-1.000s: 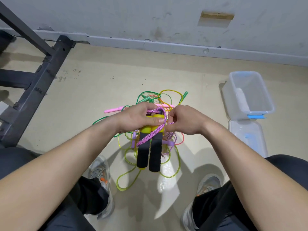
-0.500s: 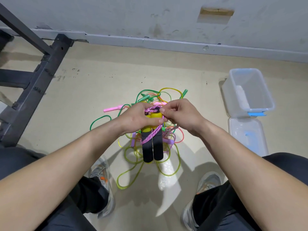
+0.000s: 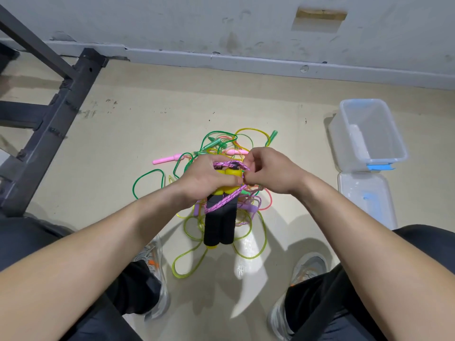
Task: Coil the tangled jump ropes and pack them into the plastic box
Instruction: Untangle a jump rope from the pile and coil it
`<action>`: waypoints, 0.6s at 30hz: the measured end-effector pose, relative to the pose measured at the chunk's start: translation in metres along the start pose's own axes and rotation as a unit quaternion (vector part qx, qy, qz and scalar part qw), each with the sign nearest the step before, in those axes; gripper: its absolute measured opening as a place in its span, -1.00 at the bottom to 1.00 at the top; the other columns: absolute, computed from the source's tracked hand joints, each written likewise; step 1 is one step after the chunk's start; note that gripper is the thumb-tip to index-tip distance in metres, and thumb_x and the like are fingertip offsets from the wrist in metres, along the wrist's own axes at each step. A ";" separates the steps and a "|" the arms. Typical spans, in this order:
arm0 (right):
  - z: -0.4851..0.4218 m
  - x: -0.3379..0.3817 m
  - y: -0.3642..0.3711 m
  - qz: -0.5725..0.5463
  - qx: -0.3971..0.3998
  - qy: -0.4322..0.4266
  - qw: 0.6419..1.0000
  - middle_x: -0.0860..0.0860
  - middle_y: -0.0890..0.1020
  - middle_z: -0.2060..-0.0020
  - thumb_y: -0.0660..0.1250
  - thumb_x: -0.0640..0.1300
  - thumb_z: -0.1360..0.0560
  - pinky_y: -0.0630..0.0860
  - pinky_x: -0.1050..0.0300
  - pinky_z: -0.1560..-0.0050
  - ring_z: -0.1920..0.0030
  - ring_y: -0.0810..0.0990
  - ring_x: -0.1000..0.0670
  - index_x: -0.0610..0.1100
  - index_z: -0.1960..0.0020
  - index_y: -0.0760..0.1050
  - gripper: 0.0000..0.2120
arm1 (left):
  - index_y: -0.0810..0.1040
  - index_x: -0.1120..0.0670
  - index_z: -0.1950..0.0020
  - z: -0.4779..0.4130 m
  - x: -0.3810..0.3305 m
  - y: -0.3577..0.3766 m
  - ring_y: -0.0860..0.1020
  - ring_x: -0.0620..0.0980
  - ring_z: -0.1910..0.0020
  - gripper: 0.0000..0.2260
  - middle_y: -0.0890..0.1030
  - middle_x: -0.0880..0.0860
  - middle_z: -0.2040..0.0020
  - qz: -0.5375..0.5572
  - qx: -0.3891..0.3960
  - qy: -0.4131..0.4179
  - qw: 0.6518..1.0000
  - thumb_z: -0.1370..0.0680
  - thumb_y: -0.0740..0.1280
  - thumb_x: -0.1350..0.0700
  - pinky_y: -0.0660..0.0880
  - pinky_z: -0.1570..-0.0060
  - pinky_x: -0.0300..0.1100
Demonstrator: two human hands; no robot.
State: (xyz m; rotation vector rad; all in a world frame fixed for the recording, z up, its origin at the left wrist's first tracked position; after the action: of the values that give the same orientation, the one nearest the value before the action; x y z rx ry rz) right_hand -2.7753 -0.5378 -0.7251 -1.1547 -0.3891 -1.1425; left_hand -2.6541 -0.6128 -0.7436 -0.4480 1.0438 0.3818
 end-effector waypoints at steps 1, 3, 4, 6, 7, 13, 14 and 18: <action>0.000 -0.004 0.000 -0.053 0.006 0.018 0.998 0.01 0.53 0.36 0.39 -0.34 -0.41 0.38 0.14 0.29 0.35 0.46 0.01 -0.18 0.07 0.51 -0.86 | 0.70 0.04 -0.07 0.000 0.002 -0.002 0.65 -0.02 0.17 -0.54 0.72 0.05 0.09 0.003 -0.011 -0.008 1.000 -0.19 0.58 0.01 0.58 0.00 -0.06; -0.001 -0.009 0.001 -0.119 -0.002 0.040 0.992 0.04 0.46 0.43 0.38 -0.42 -0.40 0.35 0.17 0.32 0.40 0.41 0.03 -0.20 0.09 0.52 -0.82 | 0.69 0.06 -0.08 -0.001 0.002 -0.004 0.67 -0.01 0.17 -0.53 0.73 0.06 0.08 0.013 -0.018 -0.017 1.000 -0.18 0.59 0.07 0.60 -0.01 -0.06; -0.002 -0.010 0.002 -0.136 -0.009 0.049 0.989 0.06 0.46 0.47 0.38 -0.43 -0.40 0.37 0.18 0.32 0.43 0.41 0.05 -0.21 0.09 0.52 -0.82 | 0.70 0.06 -0.06 -0.001 0.002 -0.004 0.67 0.01 0.17 -0.55 0.73 0.08 0.09 0.015 -0.016 -0.019 1.000 -0.19 0.59 0.09 0.61 -0.01 -0.05; -0.002 -0.013 0.004 -0.148 -0.024 0.065 0.986 0.05 0.49 0.49 0.39 -0.42 -0.40 0.43 0.14 0.33 0.45 0.45 0.05 -0.23 0.08 0.53 -0.84 | 0.70 0.06 -0.06 0.000 0.002 -0.005 0.70 0.07 0.12 -0.53 0.74 0.11 0.06 0.004 -0.014 -0.025 1.000 -0.16 0.61 0.07 0.62 -0.06 0.03; -0.002 -0.014 0.004 -0.137 -0.031 0.065 0.988 0.02 0.52 0.44 0.41 -0.39 -0.39 0.48 0.08 0.30 0.43 0.49 0.01 -0.22 0.09 0.54 -0.85 | 0.70 0.06 -0.07 0.000 0.002 -0.004 0.70 0.10 0.08 -0.50 0.74 0.12 0.04 -0.003 -0.011 -0.024 1.000 -0.14 0.61 0.03 0.62 -0.09 0.08; -0.002 -0.013 0.002 -0.141 -0.047 0.060 0.987 -0.07 0.61 0.40 0.39 -0.37 -0.41 0.55 0.02 0.23 0.40 0.58 -0.03 -0.25 0.06 0.57 -0.88 | 0.71 0.04 -0.03 0.004 -0.001 -0.005 0.68 0.00 0.13 -0.56 0.74 0.05 0.08 -0.007 -0.038 -0.007 0.999 -0.18 0.58 0.00 0.60 -0.05 0.03; -0.002 -0.014 0.002 -0.189 -0.043 0.067 0.979 -0.09 0.61 0.39 0.38 -0.39 -0.44 0.55 0.06 0.24 0.41 0.58 -0.02 -0.27 0.03 0.57 -0.87 | 0.70 0.06 -0.05 0.003 -0.001 -0.007 0.68 0.01 0.13 -0.57 0.74 0.05 0.07 0.011 -0.045 -0.007 0.999 -0.20 0.60 0.05 0.61 -0.03 -0.01; -0.002 -0.020 0.007 -0.330 -0.027 0.086 0.940 -0.22 0.61 0.23 0.36 -0.43 -0.48 0.54 0.01 0.14 0.28 0.58 -0.13 -0.28 0.00 0.60 -0.85 | 0.66 0.14 -0.12 0.002 0.002 -0.011 0.68 0.04 0.17 -0.64 0.72 0.09 0.09 0.099 -0.068 -0.025 0.992 -0.36 0.57 0.34 0.59 0.03 -0.08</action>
State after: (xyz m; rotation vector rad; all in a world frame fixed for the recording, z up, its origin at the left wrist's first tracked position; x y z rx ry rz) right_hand -2.7790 -0.5296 -0.7448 -0.9816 -0.6384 -1.8336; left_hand -2.6458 -0.6205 -0.7427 -0.4562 1.0201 0.6405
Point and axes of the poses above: each hand's wrist, its own z-axis away from the middle knuckle, its own y-axis out of the palm, x = y × z, the point moved 8 cm from there along -z, towards the middle knuckle
